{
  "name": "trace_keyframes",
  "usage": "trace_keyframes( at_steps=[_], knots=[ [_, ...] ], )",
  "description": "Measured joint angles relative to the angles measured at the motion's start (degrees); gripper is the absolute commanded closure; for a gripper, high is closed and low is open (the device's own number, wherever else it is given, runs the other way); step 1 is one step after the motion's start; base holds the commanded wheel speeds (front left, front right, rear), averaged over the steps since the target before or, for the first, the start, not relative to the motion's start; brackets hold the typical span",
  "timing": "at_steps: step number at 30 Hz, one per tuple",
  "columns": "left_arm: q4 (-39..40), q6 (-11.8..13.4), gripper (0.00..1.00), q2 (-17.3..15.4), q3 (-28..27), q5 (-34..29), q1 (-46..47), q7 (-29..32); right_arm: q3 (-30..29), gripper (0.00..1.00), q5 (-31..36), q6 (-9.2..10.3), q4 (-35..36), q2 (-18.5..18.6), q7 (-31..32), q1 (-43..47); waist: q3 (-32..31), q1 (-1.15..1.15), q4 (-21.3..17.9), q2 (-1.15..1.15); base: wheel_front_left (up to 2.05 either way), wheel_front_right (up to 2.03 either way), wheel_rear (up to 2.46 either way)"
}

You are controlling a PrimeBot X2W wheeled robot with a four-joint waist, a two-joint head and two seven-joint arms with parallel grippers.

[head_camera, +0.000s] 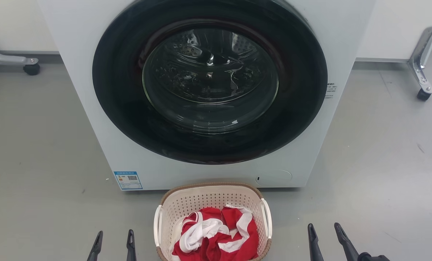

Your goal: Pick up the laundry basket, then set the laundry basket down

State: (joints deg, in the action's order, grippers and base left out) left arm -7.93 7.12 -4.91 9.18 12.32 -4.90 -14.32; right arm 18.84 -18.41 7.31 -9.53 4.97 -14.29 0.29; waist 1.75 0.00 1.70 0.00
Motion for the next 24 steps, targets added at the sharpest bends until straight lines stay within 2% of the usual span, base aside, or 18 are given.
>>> trace_keyframes(
  at_steps=[22,23,24],
  knots=[
    [1.1,0.0,0.00,0.6,-0.3,-2.4,0.0,0.0,-1.2,0.00,2.0,0.00,1.6,-1.0,0.0,1.7,-0.4,0.00,0.0,0.00,0.00,0.00,0.00],
    [0.8,0.0,1.00,0.6,-0.3,-2.4,0.0,0.0,-1.1,1.00,2.0,-0.01,1.4,-1.0,0.1,1.7,-0.4,0.00,0.0,0.00,0.00,0.00,0.00],
    [0.8,0.0,1.00,0.6,-0.3,-2.4,0.0,0.0,-1.1,1.00,2.0,-0.01,1.4,-1.0,0.1,1.7,-0.4,0.00,0.0,0.00,0.00,0.00,0.00]
  ],
)
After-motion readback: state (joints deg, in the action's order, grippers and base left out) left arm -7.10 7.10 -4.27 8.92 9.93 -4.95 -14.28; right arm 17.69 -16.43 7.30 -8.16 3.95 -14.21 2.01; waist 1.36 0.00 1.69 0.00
